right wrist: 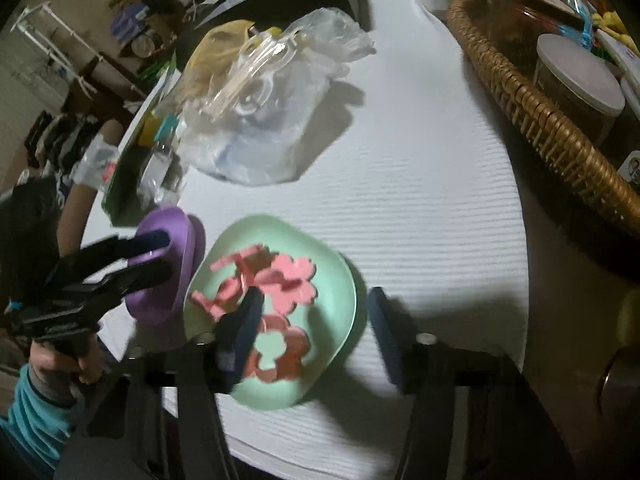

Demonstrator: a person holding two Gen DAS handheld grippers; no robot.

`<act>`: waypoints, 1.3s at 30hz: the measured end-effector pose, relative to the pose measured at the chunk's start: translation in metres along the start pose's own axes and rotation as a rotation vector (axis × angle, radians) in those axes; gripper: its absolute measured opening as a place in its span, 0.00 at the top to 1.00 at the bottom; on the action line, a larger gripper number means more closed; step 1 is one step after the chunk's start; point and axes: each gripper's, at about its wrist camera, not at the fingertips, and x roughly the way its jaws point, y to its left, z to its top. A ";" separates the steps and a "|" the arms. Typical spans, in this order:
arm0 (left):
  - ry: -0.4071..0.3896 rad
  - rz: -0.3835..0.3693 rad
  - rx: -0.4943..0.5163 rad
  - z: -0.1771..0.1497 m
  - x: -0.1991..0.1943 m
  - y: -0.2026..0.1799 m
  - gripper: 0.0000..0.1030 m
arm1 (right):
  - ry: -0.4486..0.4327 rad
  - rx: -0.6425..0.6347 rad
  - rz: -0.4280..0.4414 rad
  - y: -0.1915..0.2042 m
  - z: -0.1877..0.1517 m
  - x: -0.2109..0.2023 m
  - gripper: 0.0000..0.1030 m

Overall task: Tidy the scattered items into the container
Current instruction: 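Withdraw the right tool from the mint-green plate, then move both tools to the rim of the mint-green plate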

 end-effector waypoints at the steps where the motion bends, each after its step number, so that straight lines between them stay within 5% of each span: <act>1: 0.002 0.014 0.003 0.002 0.003 -0.001 0.46 | 0.011 -0.009 -0.006 0.001 -0.004 0.001 0.53; 7: 0.033 0.036 0.000 0.007 0.019 -0.004 0.48 | 0.070 -0.078 -0.070 0.012 -0.014 0.015 0.58; 12: 0.072 0.043 0.037 0.001 0.027 -0.010 0.61 | 0.059 -0.039 -0.014 0.002 0.000 0.019 0.64; 18: 0.098 0.079 0.023 -0.007 0.028 0.002 0.61 | 0.048 -0.049 0.009 0.004 0.016 0.023 0.68; 26: -0.044 -0.083 -0.133 -0.008 -0.034 0.048 0.48 | -0.058 -0.018 -0.011 -0.001 0.024 0.003 0.60; 33: 0.000 -0.131 -0.083 -0.020 -0.038 0.040 0.48 | -0.024 -0.013 -0.028 -0.007 0.017 0.006 0.56; 39: 0.091 0.076 -0.001 -0.034 -0.012 0.026 0.48 | 0.008 -0.013 -0.004 -0.007 0.012 0.013 0.56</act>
